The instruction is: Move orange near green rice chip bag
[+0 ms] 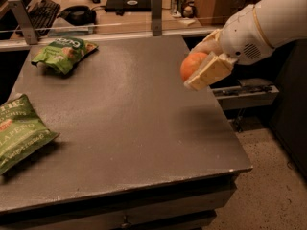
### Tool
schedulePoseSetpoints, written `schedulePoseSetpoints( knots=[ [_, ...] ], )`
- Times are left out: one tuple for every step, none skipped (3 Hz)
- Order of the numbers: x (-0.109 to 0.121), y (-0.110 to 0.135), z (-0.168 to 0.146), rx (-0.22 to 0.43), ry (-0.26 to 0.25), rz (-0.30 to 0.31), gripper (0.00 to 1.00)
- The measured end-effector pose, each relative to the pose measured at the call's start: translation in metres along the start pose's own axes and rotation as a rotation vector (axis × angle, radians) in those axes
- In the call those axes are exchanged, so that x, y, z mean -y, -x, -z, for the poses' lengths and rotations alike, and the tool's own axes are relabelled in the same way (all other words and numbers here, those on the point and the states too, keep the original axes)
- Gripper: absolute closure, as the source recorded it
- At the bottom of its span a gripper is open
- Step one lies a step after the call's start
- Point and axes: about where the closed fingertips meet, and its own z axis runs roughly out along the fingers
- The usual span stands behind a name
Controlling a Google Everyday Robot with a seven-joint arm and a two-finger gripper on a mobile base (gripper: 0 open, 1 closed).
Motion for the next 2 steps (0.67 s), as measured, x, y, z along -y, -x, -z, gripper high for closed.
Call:
schedulePoseSetpoints(
  knots=[
    [0.016, 0.021, -0.024, 0.057, 0.0, 0.023, 1.0],
    [0.051, 0.056, -0.067, 0.135, 0.005, 0.061, 1.0]
  ],
)
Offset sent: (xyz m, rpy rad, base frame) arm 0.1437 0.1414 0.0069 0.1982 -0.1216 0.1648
